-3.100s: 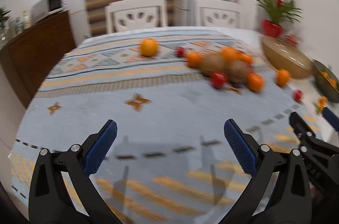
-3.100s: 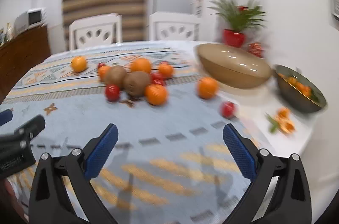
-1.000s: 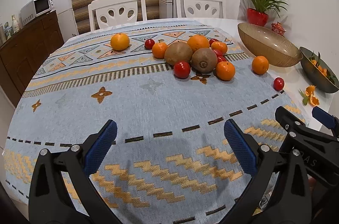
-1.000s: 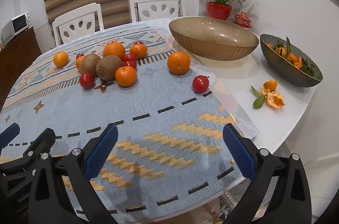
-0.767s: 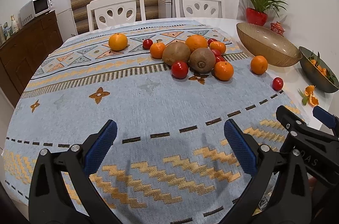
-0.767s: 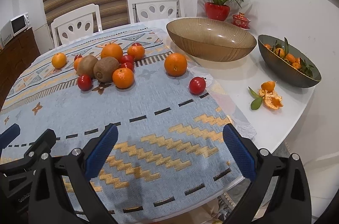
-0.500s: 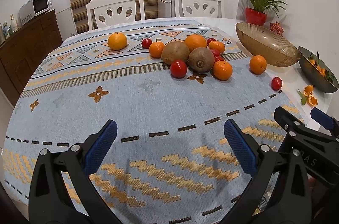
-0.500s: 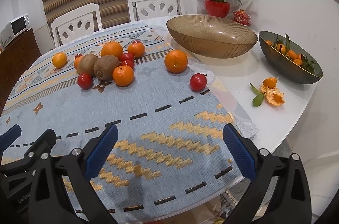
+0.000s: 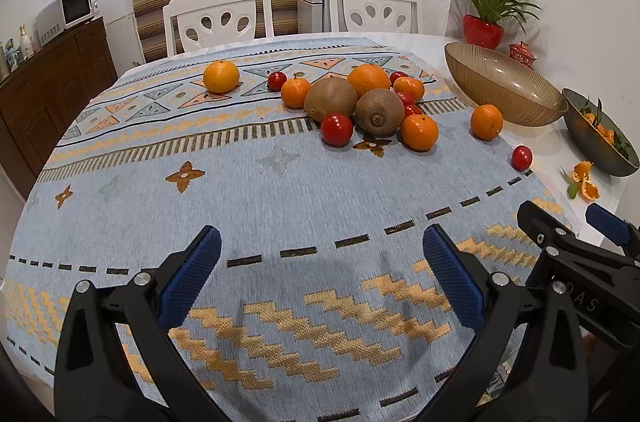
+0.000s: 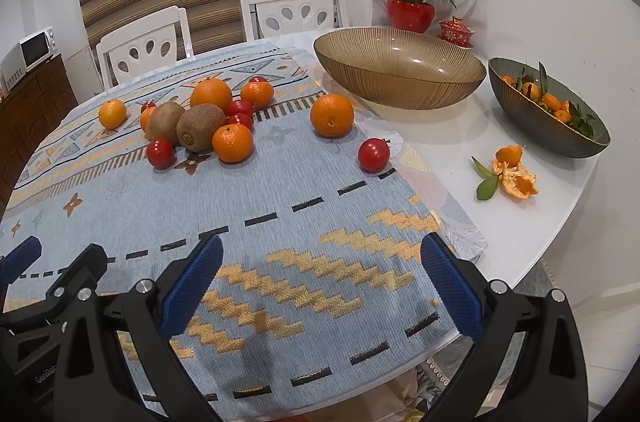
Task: Organize fruits
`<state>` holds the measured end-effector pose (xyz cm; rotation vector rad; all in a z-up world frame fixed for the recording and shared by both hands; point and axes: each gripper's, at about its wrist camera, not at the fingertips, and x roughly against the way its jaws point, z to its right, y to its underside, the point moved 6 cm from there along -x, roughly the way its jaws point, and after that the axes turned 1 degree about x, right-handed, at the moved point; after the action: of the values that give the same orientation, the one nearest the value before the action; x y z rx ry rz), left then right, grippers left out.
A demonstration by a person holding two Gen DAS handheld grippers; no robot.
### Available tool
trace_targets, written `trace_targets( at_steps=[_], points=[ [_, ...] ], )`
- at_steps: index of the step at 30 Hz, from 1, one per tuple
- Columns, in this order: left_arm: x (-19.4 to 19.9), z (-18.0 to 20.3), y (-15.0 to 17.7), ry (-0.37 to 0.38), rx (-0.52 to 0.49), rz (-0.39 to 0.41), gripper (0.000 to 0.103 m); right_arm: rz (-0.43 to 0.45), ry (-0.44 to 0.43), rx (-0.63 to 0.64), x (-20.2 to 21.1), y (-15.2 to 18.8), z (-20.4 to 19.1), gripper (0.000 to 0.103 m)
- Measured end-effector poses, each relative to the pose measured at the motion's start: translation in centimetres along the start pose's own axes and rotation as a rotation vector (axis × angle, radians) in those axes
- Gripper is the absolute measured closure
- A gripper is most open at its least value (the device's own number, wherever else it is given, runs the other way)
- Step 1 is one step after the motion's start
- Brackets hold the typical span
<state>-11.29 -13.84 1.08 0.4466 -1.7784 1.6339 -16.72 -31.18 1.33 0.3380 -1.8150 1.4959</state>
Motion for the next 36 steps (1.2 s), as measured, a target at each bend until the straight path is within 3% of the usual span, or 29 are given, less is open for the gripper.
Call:
trace_targets(
  at_steps=[12, 16, 20, 24, 25, 31, 36],
  points=[
    [-0.6, 0.6, -1.4, -0.012, -0.034, 0.013, 0.003, -0.006, -0.009, 0.005, -0.6, -0.5, 0.4, 0.005],
    [-1.6, 1.3, -2.4, 0.103, -0.039, -0.032, 0.003, 0.015, -0.061, 0.004, -0.6, -1.1, 1.6, 0.005],
    [-4.0, 2.8, -3.1, 0.359, -0.049, -0.168, 0.003, 0.048, -0.053, -0.024, -0.8, -2.2, 5.0, 0.005],
    [-6.5, 4.4, -4.8, 0.413, -0.069, -0.222, 0.015, 0.037, -0.060, -0.060, -1.8, -2.9, 7.8, 0.011],
    [-6.8, 4.9, -4.9, 0.415, -0.078, -0.223, 0.015, 0.028, -0.058, -0.067, -2.2, -2.9, 8.3, 0.018],
    [-9.8, 8.0, -7.0, 0.440, -0.097, -0.254, 0.024, -0.039, -0.089, -0.063, -5.2, -3.0, 8.3, 0.034],
    [-12.9, 8.2, -7.6, 0.337, -0.058, -0.269, 0.029, -0.023, -0.094, 0.001, -6.7, -4.6, 6.1, 0.035]
  ],
)
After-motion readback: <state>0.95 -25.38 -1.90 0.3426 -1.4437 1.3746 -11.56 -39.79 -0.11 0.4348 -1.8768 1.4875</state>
